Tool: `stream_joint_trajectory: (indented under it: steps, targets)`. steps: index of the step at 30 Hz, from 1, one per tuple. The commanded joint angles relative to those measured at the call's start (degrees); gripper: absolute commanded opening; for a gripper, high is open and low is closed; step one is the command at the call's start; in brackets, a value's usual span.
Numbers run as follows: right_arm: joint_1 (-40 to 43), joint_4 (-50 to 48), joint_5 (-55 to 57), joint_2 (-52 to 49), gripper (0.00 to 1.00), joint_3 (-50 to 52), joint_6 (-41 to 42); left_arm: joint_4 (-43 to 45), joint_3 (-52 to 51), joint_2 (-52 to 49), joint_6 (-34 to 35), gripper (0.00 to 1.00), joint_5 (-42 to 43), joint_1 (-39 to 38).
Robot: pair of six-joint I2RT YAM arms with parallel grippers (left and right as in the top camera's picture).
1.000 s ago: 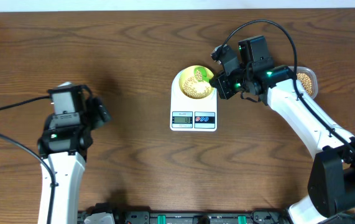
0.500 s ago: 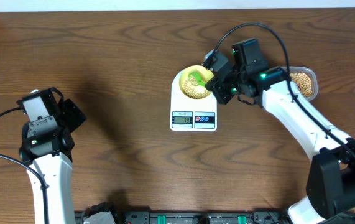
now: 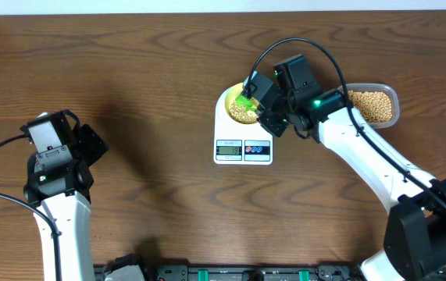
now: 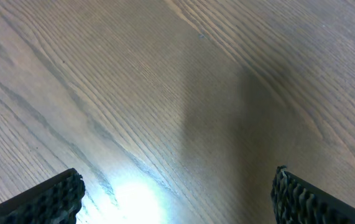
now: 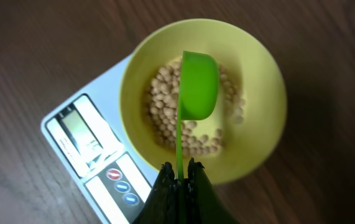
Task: Scoop item into bowl and weigh 50g on scale
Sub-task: 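Tip the scoop to pour soybeans into the yellow bowl, then lift the empty scoop back toward the soybean tub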
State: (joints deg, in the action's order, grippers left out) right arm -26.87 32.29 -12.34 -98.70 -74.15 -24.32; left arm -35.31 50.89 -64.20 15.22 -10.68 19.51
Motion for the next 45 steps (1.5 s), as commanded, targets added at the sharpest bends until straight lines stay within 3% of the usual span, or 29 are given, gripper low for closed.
stream_joint_trajectory:
  steps: [1,20,29,35,45]
  targets:
    - [-0.7,0.3,4.0,2.3,0.01,-1.2,-1.1,0.2,0.0,-0.1,0.1,0.98,-0.7,0.3]
    - [-1.0,0.4,7.7,6.2,0.01,-1.2,-3.6,0.2,0.0,-0.1,0.1,0.98,-0.7,0.3]
    - [-0.2,0.3,4.1,6.2,0.01,-1.2,6.9,0.2,0.0,-0.1,0.1,0.98,-0.7,0.3]
    - [5.7,-0.1,-13.4,6.2,0.01,-1.2,12.7,0.2,0.0,-0.1,0.1,0.98,-0.7,0.3]
    - [20.8,1.7,-14.7,10.3,0.01,-1.2,18.6,0.2,0.0,-0.1,0.1,0.98,-0.7,0.3]
